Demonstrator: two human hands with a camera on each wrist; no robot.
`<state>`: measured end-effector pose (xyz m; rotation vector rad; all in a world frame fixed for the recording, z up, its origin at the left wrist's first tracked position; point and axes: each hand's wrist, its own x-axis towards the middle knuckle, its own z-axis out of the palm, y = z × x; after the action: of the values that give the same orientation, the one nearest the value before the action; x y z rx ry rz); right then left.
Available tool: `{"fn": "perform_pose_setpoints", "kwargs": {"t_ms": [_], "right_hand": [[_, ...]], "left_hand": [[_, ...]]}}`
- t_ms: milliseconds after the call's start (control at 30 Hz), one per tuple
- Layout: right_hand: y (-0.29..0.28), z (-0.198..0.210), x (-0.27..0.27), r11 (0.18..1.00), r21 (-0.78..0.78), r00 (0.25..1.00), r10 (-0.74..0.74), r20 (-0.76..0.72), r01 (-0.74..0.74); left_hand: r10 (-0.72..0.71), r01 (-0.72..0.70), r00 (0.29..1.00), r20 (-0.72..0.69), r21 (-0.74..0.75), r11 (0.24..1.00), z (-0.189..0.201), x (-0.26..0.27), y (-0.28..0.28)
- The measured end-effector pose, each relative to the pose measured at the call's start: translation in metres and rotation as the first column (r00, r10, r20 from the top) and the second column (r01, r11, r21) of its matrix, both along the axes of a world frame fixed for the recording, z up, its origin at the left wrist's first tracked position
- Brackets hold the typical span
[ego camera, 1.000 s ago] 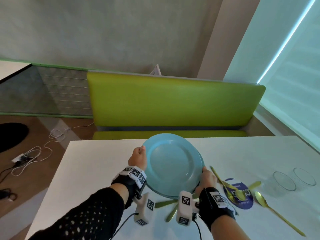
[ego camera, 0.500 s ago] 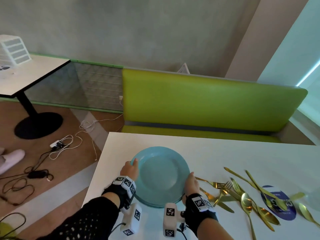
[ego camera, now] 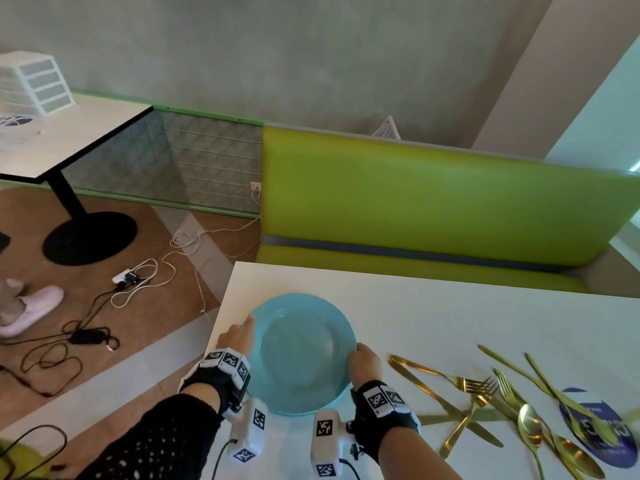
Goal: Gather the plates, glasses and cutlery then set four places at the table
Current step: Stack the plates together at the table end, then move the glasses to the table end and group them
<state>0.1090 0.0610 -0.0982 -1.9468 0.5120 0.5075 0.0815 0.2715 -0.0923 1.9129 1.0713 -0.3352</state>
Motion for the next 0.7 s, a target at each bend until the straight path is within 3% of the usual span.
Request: {"fn": "perform_pose_setpoints", "kwargs": {"t_ms": [367,700], "right_hand": [[0.031,0.009,0.038,0.994,-0.018,0.994,0.106,0.038,-0.105],[0.038,-0.001,0.05,0.965,0.26,0.999,-0.029,-0.027,0.035]], "left_hand": [[0.18,-0.172,0.981,0.078,-0.095,0.981,0.016,0.033,0.029],[0.194,-0.186,0.979,0.068,-0.107,0.977,0.018,0.034,0.034]]}}
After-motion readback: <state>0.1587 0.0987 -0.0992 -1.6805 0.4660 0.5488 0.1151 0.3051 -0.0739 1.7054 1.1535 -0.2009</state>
